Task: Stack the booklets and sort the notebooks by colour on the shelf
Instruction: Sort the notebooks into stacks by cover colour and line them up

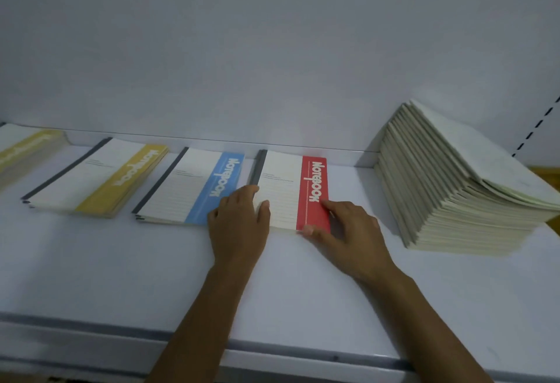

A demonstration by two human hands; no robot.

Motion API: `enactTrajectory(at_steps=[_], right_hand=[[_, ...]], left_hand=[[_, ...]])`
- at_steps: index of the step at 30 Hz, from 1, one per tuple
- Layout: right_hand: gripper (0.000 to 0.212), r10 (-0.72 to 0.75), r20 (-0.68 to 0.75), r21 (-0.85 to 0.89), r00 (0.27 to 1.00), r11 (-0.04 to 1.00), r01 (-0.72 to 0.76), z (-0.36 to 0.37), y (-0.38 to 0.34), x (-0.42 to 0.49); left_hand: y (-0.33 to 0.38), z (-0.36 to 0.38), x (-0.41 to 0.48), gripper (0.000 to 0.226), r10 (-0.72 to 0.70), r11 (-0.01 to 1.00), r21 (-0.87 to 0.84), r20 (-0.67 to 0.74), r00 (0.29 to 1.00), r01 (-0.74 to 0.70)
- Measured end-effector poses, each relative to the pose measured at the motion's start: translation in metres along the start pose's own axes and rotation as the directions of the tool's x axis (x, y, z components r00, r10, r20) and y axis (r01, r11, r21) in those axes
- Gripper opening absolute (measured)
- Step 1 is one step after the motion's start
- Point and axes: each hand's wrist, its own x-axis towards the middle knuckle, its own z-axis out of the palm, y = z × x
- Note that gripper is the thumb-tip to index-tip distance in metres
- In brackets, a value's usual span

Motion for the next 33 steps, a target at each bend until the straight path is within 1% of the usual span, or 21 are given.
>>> enactTrajectory(at_steps=[1, 2, 4, 7, 10, 13, 15, 19, 21, 23, 25, 26, 29, 31, 33], right_hand=[[0.077, -0.005, 0.012, -0.065, 1.000, 0.998, 0.006, 0.002, 0.002, 0.000], [0.082, 0.001, 0.019, -0.091, 1.000, 0.996, 0.001, 0.003, 0.004, 0.000], [0.079, 0.001, 0.001, -0.066, 1.000, 0.998, -0.001, 0.002, 0.008, 0.003], [0.071, -0.031, -0.019, -0.064, 0.999, 0.997, 0.030, 0.002, 0.009, 0.005], [0.071, -0.038, -0.019, -0.074, 0.999, 0.997, 0.037, 0.003, 0.009, 0.006], [0.073, -0.018, -0.013, -0.108, 1.000, 0.994, 0.016, 0.007, 0.010, 0.009], [0.072, -0.016, -0.007, -0.095, 1.000, 0.995, 0.015, 0.008, 0.010, 0.010], [0.072, -0.016, 0.022, -0.085, 1.000, 0.996, 0.018, 0.007, 0.008, 0.011], [0.073, -0.016, 0.002, -0.088, 1.000, 0.996, 0.017, 0.006, 0.007, 0.010], [0.075, 0.004, 0.010, -0.087, 1.000, 0.996, -0.003, 0.006, 0.005, 0.007], [0.079, 0.030, 0.031, -0.094, 0.999, 0.995, -0.027, 0.004, -0.002, 0.005], [0.080, 0.028, 0.029, -0.117, 0.999, 0.993, -0.025, 0.003, -0.007, 0.002], [0.079, -0.020, -0.041, -0.194, 0.999, 0.981, 0.012, -0.001, -0.028, 0.003], [0.077, -0.040, -0.071, -0.247, 0.997, 0.969, 0.021, -0.002, -0.051, 0.002], [0.072, -0.074, -0.075, -0.280, 0.994, 0.959, 0.050, 0.002, -0.077, 0.001]], left_hand=[[0.000, 0.000, 0.000, 0.033, 0.004, 1.000, -0.020, 0.000, 1.000, -0.004], [0.000, -0.001, 0.000, 0.031, 0.004, 0.998, -0.058, -0.003, 1.000, -0.004], [0.000, -0.004, 0.001, 0.027, -0.007, 0.990, -0.142, -0.006, 1.000, 0.006], [-0.001, -0.006, 0.003, 0.020, -0.035, 0.981, -0.190, 0.004, 0.999, 0.035], [0.000, -0.008, 0.003, 0.021, -0.044, 0.985, -0.166, 0.016, 0.999, 0.046], [0.001, -0.007, 0.001, 0.023, -0.031, 0.992, -0.120, 0.005, 1.000, 0.031], [0.002, -0.006, 0.000, 0.023, -0.013, 0.995, -0.098, -0.008, 1.000, 0.012], [0.002, -0.006, -0.001, 0.023, 0.019, 0.994, -0.104, -0.003, 1.000, -0.019], [0.003, -0.008, -0.002, 0.024, 0.005, 0.990, -0.143, -0.045, 0.999, -0.011], [0.004, -0.012, -0.006, 0.025, 0.011, 0.978, -0.206, -0.130, 0.991, -0.038], [0.007, -0.016, -0.010, 0.025, 0.054, 0.967, -0.238, -0.170, 0.984, -0.095], [0.009, -0.018, -0.012, 0.026, 0.079, 0.963, -0.245, -0.148, 0.986, -0.114], [0.017, -0.029, -0.014, 0.035, 0.140, 0.951, -0.267, -0.072, 0.988, -0.154], [0.011, -0.051, -0.012, 0.040, 0.216, 0.943, -0.240, -0.086, 0.973, -0.231], [-0.009, -0.081, -0.011, 0.043, 0.320, 0.928, -0.167, -0.101, 0.942, -0.333]])
